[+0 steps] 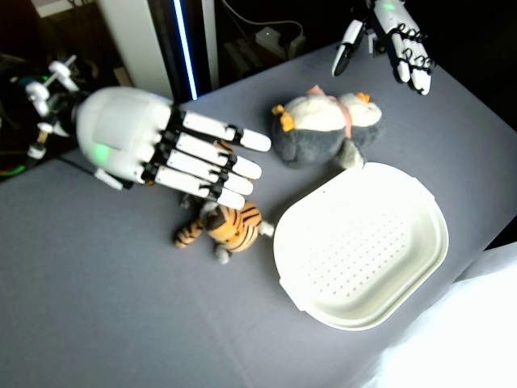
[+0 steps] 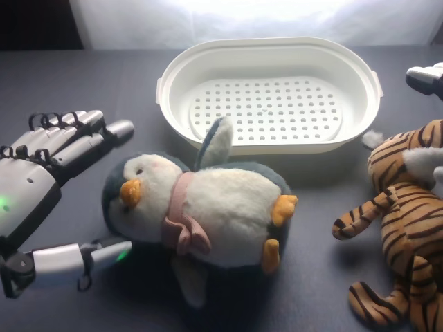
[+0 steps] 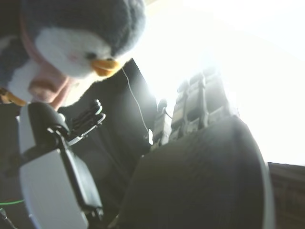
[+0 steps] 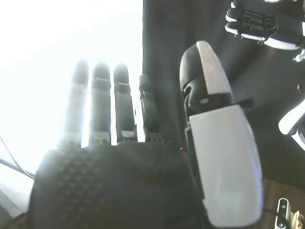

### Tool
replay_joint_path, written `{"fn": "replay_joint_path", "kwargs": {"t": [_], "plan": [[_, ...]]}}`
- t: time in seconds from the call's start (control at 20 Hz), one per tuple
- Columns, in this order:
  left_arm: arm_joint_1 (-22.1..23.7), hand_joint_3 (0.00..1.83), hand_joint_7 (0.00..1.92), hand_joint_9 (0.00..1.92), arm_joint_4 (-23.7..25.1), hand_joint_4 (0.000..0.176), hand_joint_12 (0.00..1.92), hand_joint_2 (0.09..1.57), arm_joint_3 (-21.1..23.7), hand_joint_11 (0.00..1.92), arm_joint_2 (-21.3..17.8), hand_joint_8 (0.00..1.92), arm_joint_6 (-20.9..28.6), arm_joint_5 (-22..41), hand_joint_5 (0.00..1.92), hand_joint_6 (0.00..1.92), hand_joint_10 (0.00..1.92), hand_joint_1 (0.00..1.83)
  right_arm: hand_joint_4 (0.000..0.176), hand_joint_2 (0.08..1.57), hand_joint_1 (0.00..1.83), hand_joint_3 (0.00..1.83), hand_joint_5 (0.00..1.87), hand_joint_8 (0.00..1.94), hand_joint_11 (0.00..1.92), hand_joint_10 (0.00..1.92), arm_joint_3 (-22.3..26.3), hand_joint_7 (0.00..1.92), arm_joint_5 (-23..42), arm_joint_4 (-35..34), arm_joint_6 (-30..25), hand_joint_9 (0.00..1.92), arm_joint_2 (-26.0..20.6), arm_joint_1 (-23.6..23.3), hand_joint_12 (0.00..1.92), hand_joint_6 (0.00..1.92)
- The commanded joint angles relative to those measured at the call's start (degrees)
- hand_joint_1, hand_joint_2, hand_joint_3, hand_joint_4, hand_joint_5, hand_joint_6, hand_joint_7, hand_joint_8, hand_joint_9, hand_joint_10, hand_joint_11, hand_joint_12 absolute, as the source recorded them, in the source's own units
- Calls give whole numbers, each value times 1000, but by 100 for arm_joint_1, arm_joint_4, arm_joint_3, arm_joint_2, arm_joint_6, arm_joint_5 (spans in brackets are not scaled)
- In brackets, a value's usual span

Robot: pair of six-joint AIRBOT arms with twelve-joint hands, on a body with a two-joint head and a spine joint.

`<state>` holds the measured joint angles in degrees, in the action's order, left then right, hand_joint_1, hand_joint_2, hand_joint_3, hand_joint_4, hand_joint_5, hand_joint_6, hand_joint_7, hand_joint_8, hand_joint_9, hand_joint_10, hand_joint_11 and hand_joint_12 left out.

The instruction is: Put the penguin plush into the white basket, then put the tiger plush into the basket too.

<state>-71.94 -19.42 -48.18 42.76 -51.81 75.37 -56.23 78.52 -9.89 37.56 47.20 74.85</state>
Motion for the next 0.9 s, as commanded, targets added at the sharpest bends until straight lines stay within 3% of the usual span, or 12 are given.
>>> {"fn": "replay_joint_path", "kwargs": {"t": [0.0,0.05,0.25,0.45,0.5,0.65,0.7,0.75,0.8,0.85], "plan": [[111,13,92,53,105,169,63,986,-31,60,-9,11,-80,521,208,8,15,685,50,1276,656,2,217,1,256,2,-21,322,686,-27,-42,369,3,-69,190,0],[243,5,68,35,105,173,60,975,-74,49,-22,2,-281,223,183,1,5,691,38,1275,690,1,234,0,316,0,-23,339,644,-1,-43,391,3,-97,133,0],[1106,0,0,0,164,176,69,841,-386,20,145,0,-1188,-1281,13,0,0,713,18,1268,651,0,280,2,325,0,-31,372,625,67,-53,346,8,-101,44,10],[1532,0,0,0,111,176,0,694,-500,0,242,0,-1946,-1972,0,0,0,861,37,1283,700,2,294,2,317,3,-67,378,598,87,-100,343,7,-79,27,4],[1593,0,0,0,108,176,0,679,-515,0,252,0,-2068,-2103,0,0,0,914,33,1284,725,1,294,0,309,0,-75,375,588,93,-116,338,6,-79,20,3],[1798,0,4,33,113,176,33,714,-629,74,401,1,-2312,-2557,0,0,12,986,35,1290,737,2,314,3,317,4,-82,387,580,98,-142,353,7,-78,17,6],[1832,4,167,197,81,176,86,775,-702,179,482,14,-2311,-2635,134,11,28,1007,41,1293,728,2,319,4,317,4,-82,394,580,98,-162,357,7,-71,15,6],[1838,8,496,441,72,97,166,871,-714,307,495,35,-2311,-2643,481,32,51,1060,39,1295,726,3,322,6,324,7,-82,401,580,98,-165,366,8,-69,17,6],[1860,10,683,596,3,39,357,921,-775,337,567,25,-2311,-2658,686,32,22,1099,45,1295,713,2,326,6,330,7,-82,406,580,96,-176,372,8,-62,17,6],[1875,21,926,770,-59,0,561,1034,-821,385,621,41,-2311,-2676,988,669,40,1126,47,1297,699,3,333,7,338,7,-85,413,580,94,-185,378,8,-56,19,7]]}}
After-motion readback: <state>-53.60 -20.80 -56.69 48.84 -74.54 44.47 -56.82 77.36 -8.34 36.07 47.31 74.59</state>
